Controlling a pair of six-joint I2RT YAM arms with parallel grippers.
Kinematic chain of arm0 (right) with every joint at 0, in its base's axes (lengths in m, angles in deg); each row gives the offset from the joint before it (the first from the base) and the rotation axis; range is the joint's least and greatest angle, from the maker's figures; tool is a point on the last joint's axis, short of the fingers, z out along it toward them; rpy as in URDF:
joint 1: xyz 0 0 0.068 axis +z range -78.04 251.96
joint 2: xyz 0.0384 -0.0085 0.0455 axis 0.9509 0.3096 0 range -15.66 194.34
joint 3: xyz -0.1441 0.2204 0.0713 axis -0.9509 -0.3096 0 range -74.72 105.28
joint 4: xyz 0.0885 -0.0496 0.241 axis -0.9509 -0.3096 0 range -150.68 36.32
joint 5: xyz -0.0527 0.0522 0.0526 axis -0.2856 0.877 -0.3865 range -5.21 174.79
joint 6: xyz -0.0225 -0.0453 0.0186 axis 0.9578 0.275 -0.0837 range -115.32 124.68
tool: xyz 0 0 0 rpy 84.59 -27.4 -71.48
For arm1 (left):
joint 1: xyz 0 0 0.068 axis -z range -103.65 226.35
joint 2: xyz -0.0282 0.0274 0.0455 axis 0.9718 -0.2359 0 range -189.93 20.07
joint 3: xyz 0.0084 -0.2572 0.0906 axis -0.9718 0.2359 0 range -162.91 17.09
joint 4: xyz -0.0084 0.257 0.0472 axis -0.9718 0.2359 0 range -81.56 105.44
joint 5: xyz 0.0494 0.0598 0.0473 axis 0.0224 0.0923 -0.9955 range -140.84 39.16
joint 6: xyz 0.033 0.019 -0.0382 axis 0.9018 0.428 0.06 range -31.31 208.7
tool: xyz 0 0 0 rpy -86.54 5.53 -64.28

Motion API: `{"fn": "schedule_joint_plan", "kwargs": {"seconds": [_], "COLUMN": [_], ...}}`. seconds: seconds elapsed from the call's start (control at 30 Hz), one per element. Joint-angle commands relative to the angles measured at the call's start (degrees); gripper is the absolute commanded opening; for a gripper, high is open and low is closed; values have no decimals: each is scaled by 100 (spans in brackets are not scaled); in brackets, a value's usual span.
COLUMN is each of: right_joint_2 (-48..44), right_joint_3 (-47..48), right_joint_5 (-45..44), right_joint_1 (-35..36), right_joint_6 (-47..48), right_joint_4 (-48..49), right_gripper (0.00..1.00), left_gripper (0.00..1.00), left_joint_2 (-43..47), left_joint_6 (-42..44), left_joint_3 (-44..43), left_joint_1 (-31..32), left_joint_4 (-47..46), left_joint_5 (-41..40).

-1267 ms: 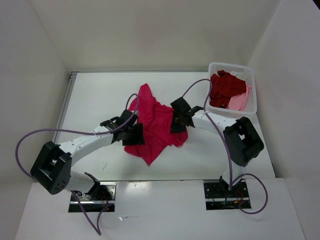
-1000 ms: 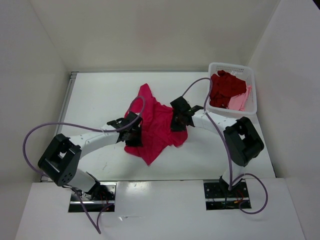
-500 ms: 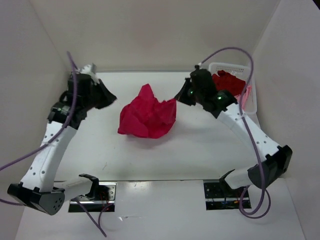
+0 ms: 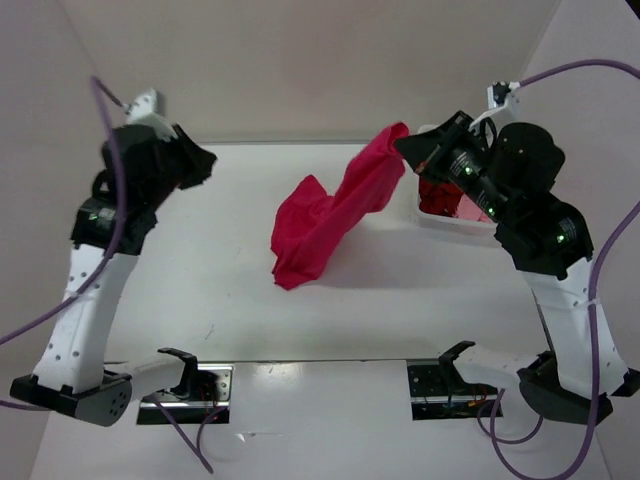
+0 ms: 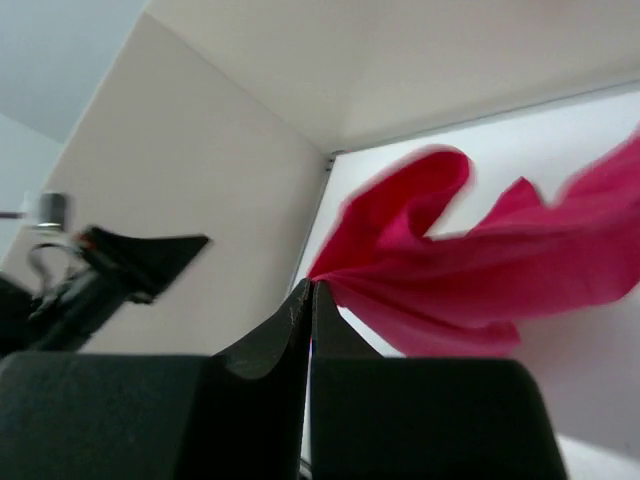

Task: Fold and stack the t-shirts
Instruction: Flatten out the tshirt

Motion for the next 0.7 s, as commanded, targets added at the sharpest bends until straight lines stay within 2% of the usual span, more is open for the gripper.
{"fn": "schedule_joint_plan", "kwargs": {"seconds": [0.0,0.03,0.07,0.1,0.13,0.17,0.27,0.3,0.37,0.5,0.67], "right_joint_2": [-284,-479,-655,-987,-1147,-1288,-1851,-1991,-2282,-2221,-2221], "right_joint_3": [-1480,-2367,-2785,-3181,-3550,-4224,-5263,-5433,-5733,-5664,-5663], "right_joint_5": [103,103,103,172,173,225,226,226,94,94,147], "right_joint_1": [-221,-353,-433,-486,-486,-486,-486,-486,-538,-539,-539], "right_joint_6": [-184,-185,-281,-377,-378,-509,-825,-905,-1037,-1037,-1037], "right_joint_4": [-216,-162,-162,-162,-162,-232,-390,-469,-522,-522,-400], "right_gripper": [0,0,0,0,0,0,0,0,0,0,0], "left_gripper": [18,18,18,23,28,32,44,57,65,65,50], "left_joint_2": [-120,-58,-57,-57,-57,-153,-513,-584,-891,-1269,-1313], "left_joint_6": [-59,-130,-183,-296,-298,-358,-359,-359,-412,-893,-1089], "left_joint_3": [2189,2643,3039,3661,3667,4024,4107,4107,4107,4264,4598], "left_joint_1": [0,0,0,0,78,209,376,604,895,1212,1265], "left_joint_4": [-199,-340,-472,-717,-841,-930,-1141,-1263,-1265,-1808,-2072], "left_joint_5": [952,1200,1316,1421,1500,1501,1501,1501,1362,1536,1027]}}
